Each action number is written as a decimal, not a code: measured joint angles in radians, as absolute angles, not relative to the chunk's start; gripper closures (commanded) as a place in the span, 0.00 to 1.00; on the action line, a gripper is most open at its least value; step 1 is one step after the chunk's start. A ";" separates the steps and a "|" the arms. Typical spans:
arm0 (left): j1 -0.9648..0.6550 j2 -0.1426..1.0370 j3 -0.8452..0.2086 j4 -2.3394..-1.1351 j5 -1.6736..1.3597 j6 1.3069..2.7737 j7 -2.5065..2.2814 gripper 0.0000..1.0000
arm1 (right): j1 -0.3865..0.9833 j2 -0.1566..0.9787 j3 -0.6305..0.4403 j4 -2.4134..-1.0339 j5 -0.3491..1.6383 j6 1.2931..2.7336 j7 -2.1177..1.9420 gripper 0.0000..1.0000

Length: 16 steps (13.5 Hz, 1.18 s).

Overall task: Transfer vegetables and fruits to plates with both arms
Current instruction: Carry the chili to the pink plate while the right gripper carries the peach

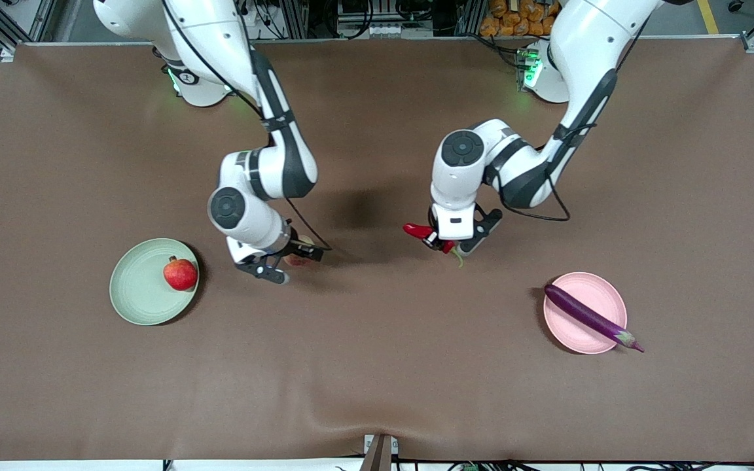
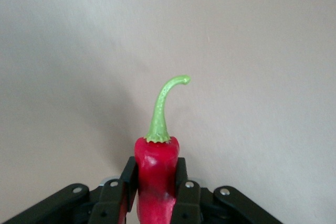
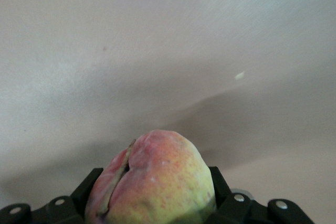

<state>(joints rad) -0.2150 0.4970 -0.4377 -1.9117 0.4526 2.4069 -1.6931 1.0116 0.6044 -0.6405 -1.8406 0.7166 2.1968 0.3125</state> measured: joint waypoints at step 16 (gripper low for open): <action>0.231 0.454 -0.436 -1.744 0.288 2.161 -0.673 1.00 | 0.400 0.706 -0.691 -1.739 0.704 2.028 -0.895 0.21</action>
